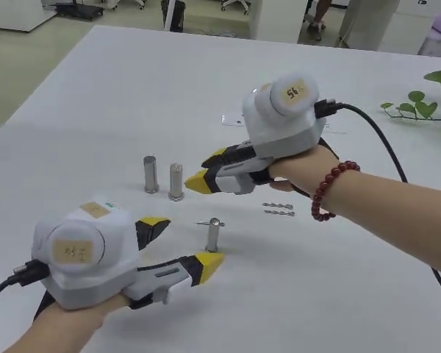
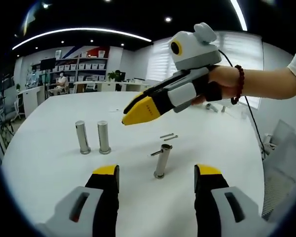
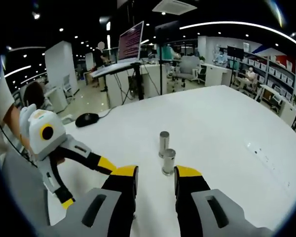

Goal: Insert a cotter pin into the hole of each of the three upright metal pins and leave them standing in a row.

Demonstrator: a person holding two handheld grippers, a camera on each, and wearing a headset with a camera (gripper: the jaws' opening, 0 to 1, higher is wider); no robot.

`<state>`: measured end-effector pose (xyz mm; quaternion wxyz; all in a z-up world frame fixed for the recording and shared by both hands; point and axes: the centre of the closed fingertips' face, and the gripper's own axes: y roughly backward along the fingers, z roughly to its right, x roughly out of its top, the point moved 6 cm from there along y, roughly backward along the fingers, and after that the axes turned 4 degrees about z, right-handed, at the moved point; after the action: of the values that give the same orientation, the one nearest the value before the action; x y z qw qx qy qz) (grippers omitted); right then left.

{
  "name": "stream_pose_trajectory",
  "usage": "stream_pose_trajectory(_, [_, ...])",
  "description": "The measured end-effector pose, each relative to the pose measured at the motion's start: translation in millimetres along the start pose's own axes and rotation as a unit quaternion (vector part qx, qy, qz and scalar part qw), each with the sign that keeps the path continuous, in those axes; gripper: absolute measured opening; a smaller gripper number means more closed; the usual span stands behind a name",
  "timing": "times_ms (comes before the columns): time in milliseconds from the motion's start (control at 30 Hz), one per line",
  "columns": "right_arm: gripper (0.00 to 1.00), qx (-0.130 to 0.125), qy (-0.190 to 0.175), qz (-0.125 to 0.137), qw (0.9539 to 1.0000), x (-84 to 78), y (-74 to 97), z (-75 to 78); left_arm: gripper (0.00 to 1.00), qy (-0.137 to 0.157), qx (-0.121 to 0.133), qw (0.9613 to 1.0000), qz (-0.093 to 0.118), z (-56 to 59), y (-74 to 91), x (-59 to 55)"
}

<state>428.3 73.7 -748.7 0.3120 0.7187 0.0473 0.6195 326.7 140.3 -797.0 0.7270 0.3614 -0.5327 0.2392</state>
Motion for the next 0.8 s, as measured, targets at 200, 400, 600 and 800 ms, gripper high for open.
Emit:
stream_pose_trajectory(200, [0.31, -0.004, -0.011, 0.010, 0.9999, 0.0, -19.4, 5.0, 0.70, 0.007, -0.001, 0.9998, 0.017, -1.4, 5.5, 5.1])
stream_pose_trajectory(400, [0.31, -0.007, -0.012, 0.020, 0.9997, -0.1, -35.2, 9.4, 0.75, 0.001, -0.001, 0.9998, 0.022, 0.9, 11.7, 8.1])
stream_pose_trajectory(600, [0.27, -0.010, -0.021, 0.024, 0.9994, -3.2, -49.5, 12.8, 0.78, -0.001, -0.006, 0.9997, 0.023, 4.3, 16.5, 7.4])
stream_pose_trajectory(800, [0.19, -0.021, -0.040, 0.023, 0.9987, -10.0, -58.1, 19.4, 0.83, -0.001, -0.010, 0.9996, 0.027, 6.0, 19.2, 9.4])
